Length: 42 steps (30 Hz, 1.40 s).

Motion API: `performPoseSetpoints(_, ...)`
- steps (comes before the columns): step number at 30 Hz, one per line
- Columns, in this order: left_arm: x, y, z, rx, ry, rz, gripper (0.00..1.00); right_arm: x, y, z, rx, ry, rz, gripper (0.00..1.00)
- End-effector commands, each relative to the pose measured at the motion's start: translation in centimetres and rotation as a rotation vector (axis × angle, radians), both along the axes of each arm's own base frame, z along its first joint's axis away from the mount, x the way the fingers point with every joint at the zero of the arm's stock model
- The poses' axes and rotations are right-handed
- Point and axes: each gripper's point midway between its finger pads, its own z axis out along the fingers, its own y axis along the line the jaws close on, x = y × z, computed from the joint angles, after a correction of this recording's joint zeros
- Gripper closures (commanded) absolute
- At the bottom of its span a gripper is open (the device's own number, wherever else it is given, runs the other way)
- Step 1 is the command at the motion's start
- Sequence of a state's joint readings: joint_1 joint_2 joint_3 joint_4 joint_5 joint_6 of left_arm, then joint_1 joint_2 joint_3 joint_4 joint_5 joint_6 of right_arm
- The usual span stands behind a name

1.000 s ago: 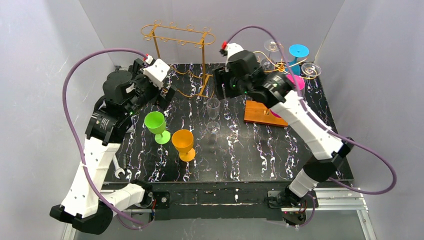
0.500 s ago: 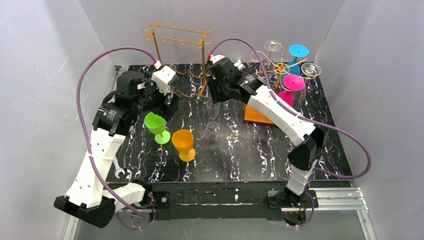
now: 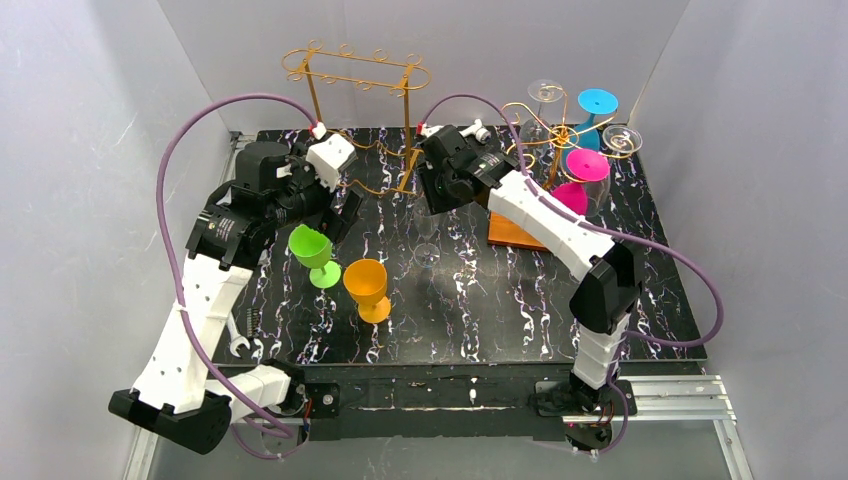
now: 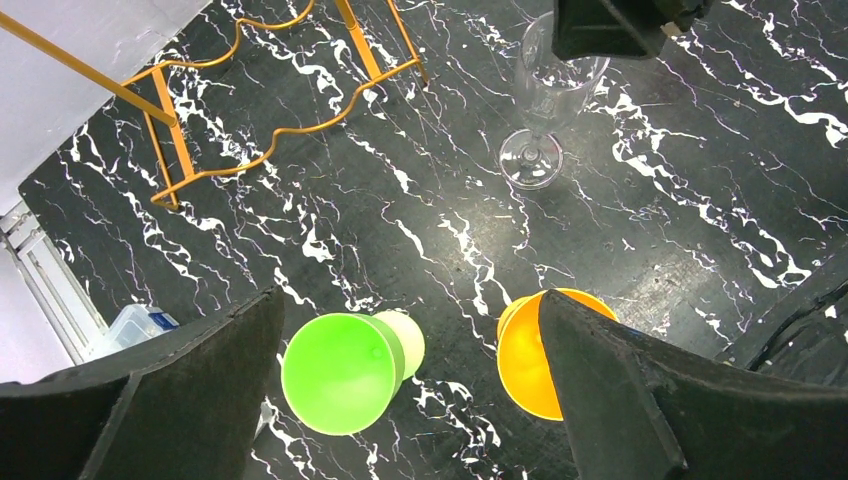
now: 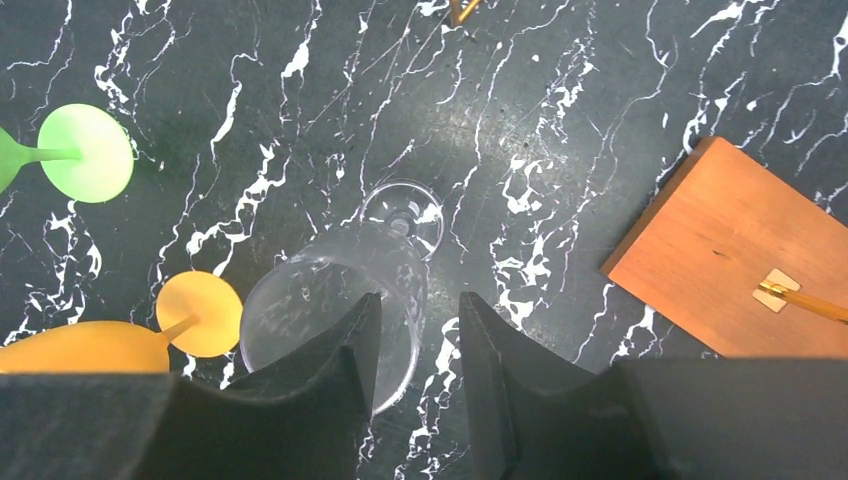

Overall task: Place the wine glass upside down on the wine glass rack
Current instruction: Pick up the wine glass at the center of the board, then turn the wine glass upside down at the wine rack.

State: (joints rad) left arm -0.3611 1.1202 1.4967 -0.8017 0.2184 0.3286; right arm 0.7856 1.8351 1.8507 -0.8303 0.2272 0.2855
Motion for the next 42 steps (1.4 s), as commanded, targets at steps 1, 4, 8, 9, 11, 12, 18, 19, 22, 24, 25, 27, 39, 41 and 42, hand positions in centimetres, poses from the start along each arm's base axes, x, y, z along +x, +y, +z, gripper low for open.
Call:
performPoseSetpoints(1, -0.1, 0.1, -0.3, 0.013, -0.002, -0.015, 0.02, 0.6, 1.2, 0.2, 0.047, -0.012, 0.013, 0.59)
performPoseSetpoints(4, -0.2, 0.0, -0.5, 0.008, 0.003, -0.022, 0.02, 0.8, 1.5, -0.5, 0.045, 0.003, 0.019, 0.69)
performPoseSetpoints(8, -1.5, -1.0, -1.5, -0.054, 0.103, -0.035, 0.02, 0.9, 1.7, -0.1, 0.059, -0.002, 0.026, 0.95)
performPoseSetpoints(9, -2.1, -1.4, -1.7, -0.075, 0.138, -0.054, 0.02, 1.0, 1.8, 0.6, 0.070, -0.019, 0.027, 0.99)
performPoseSetpoints(11, -2.9, -2.0, -2.0, -0.115, 0.196, -0.063, 0.02, 1.2, 1.7, 2.8, 0.097, -0.061, 0.030, 0.99)
performPoseSetpoints(12, -3.0, -2.2, -2.0, -0.124, 0.208, -0.061, 0.02, 1.1, 1.6, 3.8, 0.104, -0.076, 0.032, 0.99)
performPoseSetpoints(18, -2.5, -2.2, -1.8, -0.137, 0.198, -0.043, 0.02, 0.2, 0.5, 12.2, 0.199, -0.199, 0.047, 0.99)
performPoseSetpoints(19, -2.4, -2.4, -1.6, -0.145, 0.192, -0.043, 0.02, -0.2, 0.4, 13.8, 0.228, -0.223, 0.055, 0.99)
performPoseSetpoints(22, -2.1, -2.7, -0.9, -0.175, 0.179, -0.041, 0.02, -1.6, -0.1, 18.1, 0.318, -0.285, 0.083, 0.99)
performPoseSetpoints(24, -2.2, -3.1, -0.7, -0.193, 0.179, -0.059, 0.02, -2.5, -0.4, 20.4, 0.368, -0.314, 0.099, 0.99)
performPoseSetpoints(25, -2.2, -3.2, -0.7, -0.198, 0.184, -0.063, 0.02, -2.9, -0.6, 21.3, 0.388, -0.326, 0.106, 0.99)
performPoseSetpoints(27, -2.0, -3.3, -0.8, -0.202, 0.194, -0.055, 0.02, -3.9, -1.1, 23.1, 0.433, -0.354, 0.118, 0.99)
performPoseSetpoints(39, -0.3, -4.1, 0.9, -0.293, 0.219, 0.014, 0.02, -8.0, -2.8, 28.1, 0.627, -0.456, 0.182, 0.99)
performPoseSetpoints(41, 0.4, -4.1, 1.7, -0.321, 0.206, 0.045, 0.02, -8.7, -2.7, 28.3, 0.650, -0.461, 0.215, 0.99)
performPoseSetpoints(42, 0.5, -4.4, 2.1, -0.337, 0.204, 0.038, 0.02, -8.9, -2.8, 28.4, 0.656, -0.468, 0.220, 0.99)
